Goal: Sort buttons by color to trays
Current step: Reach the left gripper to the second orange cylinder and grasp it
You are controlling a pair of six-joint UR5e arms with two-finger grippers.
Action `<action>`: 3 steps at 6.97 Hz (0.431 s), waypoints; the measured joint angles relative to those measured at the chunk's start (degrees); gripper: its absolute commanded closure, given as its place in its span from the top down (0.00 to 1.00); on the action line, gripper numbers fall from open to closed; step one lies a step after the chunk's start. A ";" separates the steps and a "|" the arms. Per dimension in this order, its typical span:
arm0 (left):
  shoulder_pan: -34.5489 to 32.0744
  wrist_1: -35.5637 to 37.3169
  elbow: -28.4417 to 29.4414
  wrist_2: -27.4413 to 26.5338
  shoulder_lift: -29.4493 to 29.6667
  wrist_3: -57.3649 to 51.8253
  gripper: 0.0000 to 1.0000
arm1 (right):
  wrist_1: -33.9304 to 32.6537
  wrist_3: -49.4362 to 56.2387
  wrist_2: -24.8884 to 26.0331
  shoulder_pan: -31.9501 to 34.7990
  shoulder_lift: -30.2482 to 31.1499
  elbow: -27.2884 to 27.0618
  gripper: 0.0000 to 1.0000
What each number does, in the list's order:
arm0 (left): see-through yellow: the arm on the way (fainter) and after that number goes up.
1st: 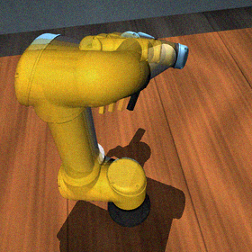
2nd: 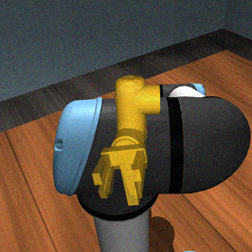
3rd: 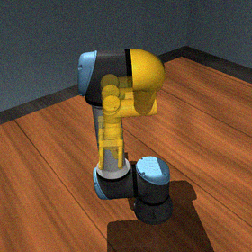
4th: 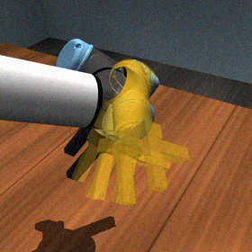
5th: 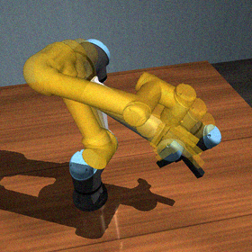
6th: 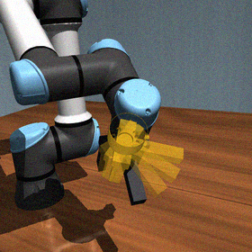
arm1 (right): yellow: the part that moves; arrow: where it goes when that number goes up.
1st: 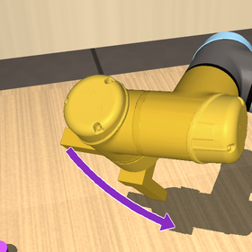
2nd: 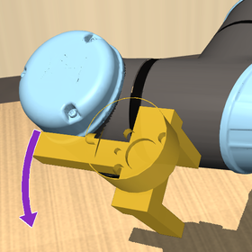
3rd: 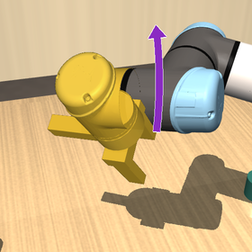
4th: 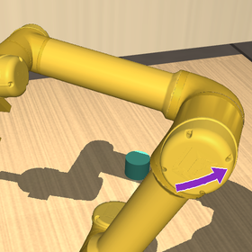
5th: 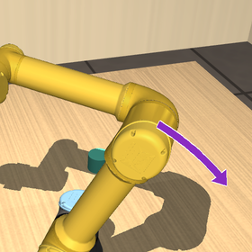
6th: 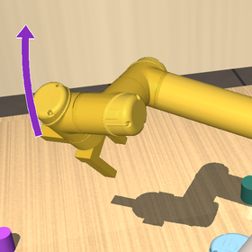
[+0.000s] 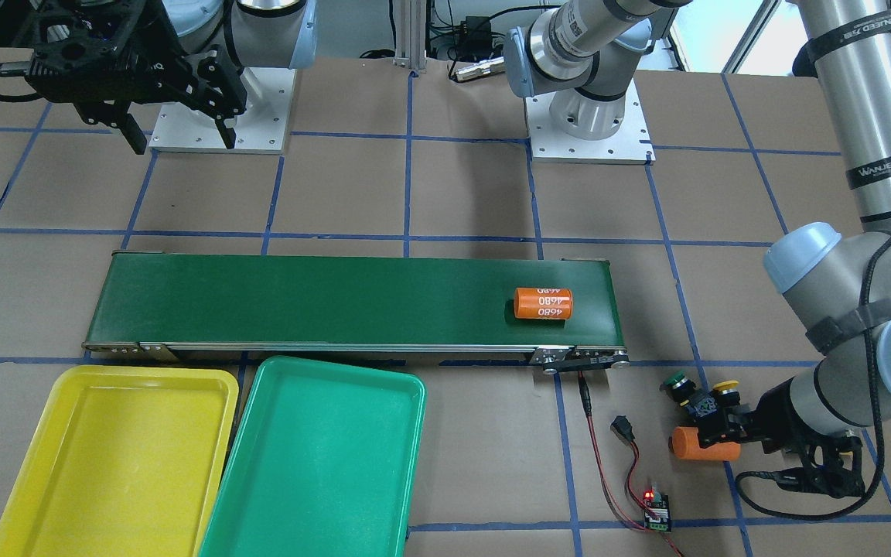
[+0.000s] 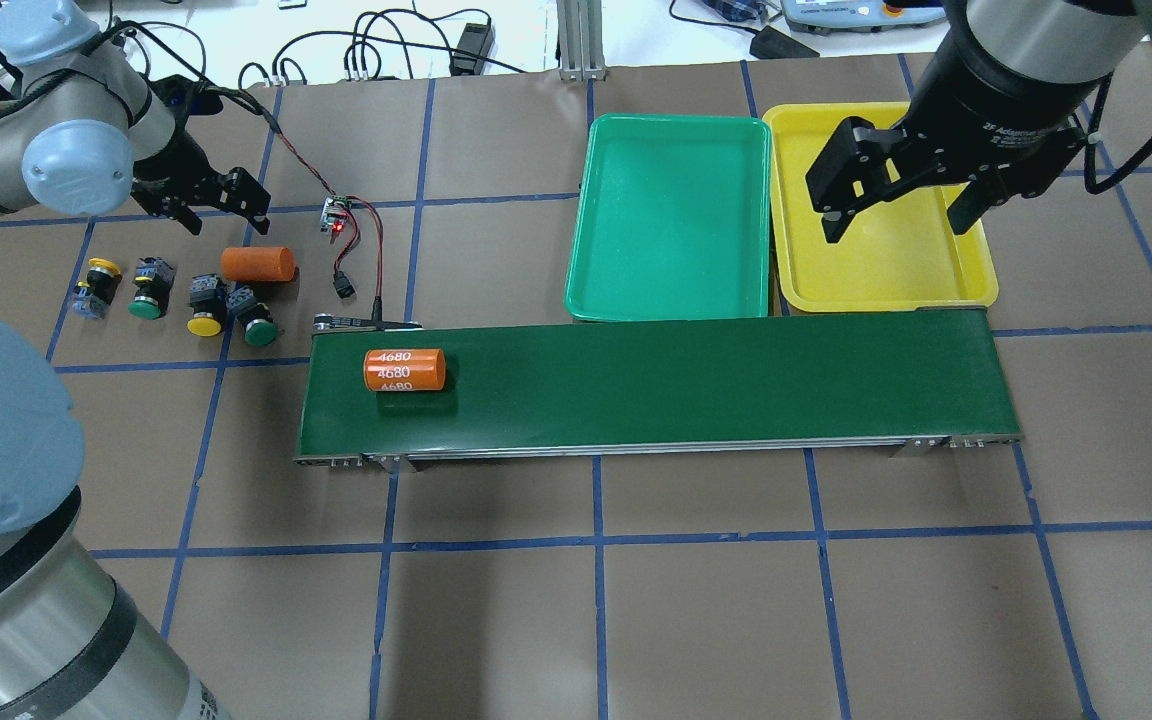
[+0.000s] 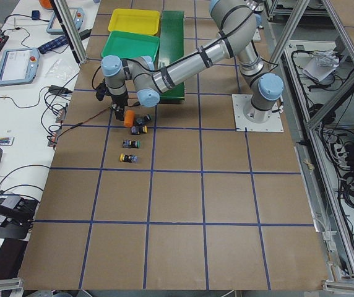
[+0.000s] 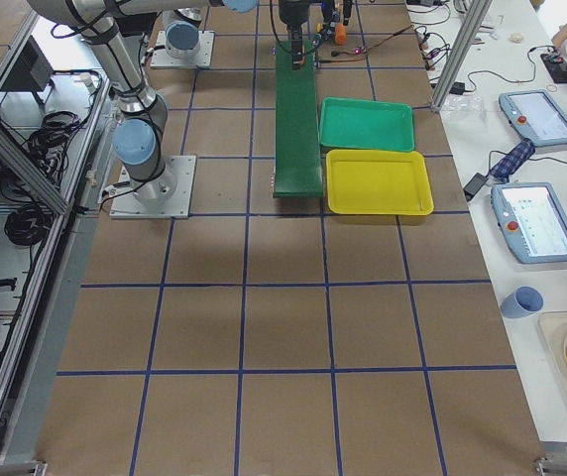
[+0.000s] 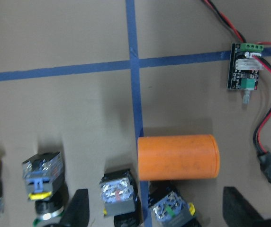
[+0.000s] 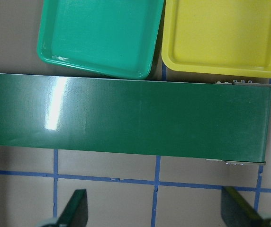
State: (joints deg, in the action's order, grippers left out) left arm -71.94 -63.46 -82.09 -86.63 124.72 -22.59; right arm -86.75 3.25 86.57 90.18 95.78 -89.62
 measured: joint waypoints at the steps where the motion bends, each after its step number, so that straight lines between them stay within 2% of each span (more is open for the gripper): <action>1: -0.05 0.08 0.00 0.29 0.79 0.10 1.00 | 0.00 -0.02 0.00 0.00 0.01 -0.02 1.00; 3: -0.14 0.41 -0.05 0.19 1.75 0.26 1.00 | 0.00 -0.02 0.00 0.00 0.01 -0.03 1.00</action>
State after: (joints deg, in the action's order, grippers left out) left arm -72.09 -63.05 -82.14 -86.44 126.47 -22.33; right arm -86.75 3.23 86.57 90.18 95.80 -89.65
